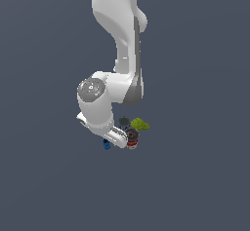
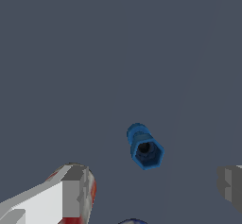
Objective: Pick up a designated object from a clutter of objects.
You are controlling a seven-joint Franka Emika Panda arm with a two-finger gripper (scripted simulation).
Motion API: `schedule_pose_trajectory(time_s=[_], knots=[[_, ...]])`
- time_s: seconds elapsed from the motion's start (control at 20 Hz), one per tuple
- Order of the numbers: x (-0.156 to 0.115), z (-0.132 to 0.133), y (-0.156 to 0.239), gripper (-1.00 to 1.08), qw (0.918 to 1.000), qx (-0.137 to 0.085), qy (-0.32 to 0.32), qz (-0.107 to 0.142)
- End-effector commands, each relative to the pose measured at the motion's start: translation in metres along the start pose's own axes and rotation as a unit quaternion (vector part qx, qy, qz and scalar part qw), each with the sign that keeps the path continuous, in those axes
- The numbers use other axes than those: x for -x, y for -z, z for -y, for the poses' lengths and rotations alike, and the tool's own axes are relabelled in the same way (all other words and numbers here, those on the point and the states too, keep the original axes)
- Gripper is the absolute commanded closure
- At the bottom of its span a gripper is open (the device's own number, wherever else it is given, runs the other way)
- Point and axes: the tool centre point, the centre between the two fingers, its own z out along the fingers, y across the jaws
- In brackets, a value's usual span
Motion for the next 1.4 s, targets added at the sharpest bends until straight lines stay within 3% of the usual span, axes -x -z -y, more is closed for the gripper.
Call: schedule_pose_trajectory(time_s=[0.0, 0.35, 1.05, 1.1, 1.35], knots=[[-0.002, -0.002, -0.007, -0.92, 1.0, 0.0, -0.009, -0.002], [-0.002, -0.003, -0.012, -0.92, 0.9999, 0.001, -0.011, -0.001], [-0.003, -0.003, -0.06, -0.92, 0.9999, 0.001, -0.013, -0.002], [-0.003, -0.003, -0.06, 1.08, 0.9999, 0.001, -0.013, -0.002], [-0.003, -0.003, -0.06, 1.08, 0.9999, 0.001, -0.013, -0.002]])
